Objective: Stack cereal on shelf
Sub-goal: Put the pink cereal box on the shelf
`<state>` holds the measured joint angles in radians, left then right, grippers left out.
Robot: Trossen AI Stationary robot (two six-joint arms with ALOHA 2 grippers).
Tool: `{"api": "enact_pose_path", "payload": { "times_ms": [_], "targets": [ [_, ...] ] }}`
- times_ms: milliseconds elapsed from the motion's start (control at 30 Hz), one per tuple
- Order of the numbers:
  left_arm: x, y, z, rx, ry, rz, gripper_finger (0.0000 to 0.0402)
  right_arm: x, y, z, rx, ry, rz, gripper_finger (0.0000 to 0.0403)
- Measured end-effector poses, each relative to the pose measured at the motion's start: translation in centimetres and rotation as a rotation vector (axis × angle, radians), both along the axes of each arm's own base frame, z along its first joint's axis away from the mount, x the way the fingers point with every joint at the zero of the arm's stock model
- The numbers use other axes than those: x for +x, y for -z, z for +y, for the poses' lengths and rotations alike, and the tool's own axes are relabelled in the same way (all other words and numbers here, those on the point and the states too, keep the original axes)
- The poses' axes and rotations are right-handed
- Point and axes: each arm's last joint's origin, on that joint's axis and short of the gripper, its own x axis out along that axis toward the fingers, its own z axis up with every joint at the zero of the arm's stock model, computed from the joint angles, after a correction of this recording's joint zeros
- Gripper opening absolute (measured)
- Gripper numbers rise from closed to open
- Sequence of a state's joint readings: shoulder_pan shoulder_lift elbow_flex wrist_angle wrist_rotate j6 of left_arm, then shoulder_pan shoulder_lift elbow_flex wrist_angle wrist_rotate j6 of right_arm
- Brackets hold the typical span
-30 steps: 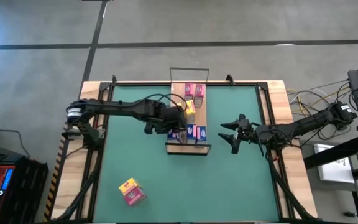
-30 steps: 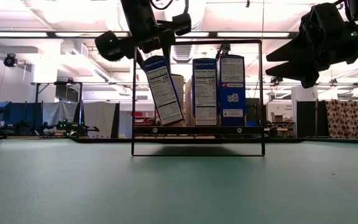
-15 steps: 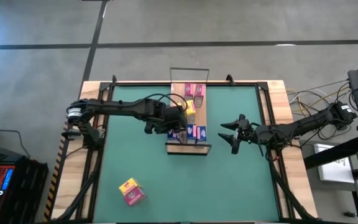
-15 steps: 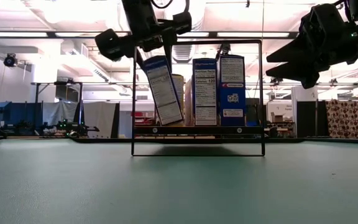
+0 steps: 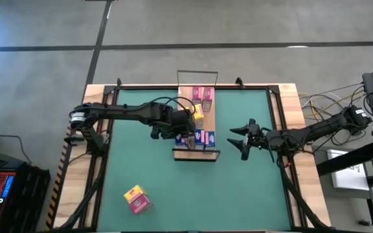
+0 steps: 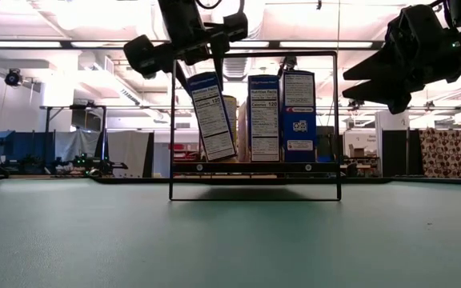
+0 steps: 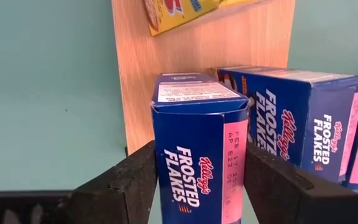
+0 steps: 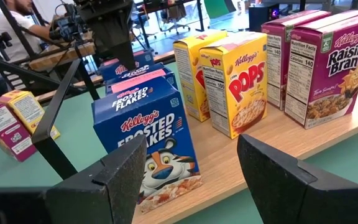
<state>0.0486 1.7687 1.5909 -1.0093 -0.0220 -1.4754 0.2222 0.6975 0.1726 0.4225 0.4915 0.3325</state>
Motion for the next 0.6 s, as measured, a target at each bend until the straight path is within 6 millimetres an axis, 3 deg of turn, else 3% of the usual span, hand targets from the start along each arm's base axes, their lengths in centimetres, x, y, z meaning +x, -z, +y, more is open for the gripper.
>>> {"api": "enact_pose_path", "payload": {
  "times_ms": [267, 600],
  "targets": [
    [0.19, -0.16, -0.02, 0.005, 0.032, -0.027, 0.0206, 0.0, 0.0, 0.0, 0.0, 0.0, 0.0, 0.024],
    [0.16, -0.58, -0.02, 0.008, 0.035, -0.055, 0.0261, 0.0, 0.01, 0.0, 0.0, 0.0, 0.0, 0.024]
  ]
}}
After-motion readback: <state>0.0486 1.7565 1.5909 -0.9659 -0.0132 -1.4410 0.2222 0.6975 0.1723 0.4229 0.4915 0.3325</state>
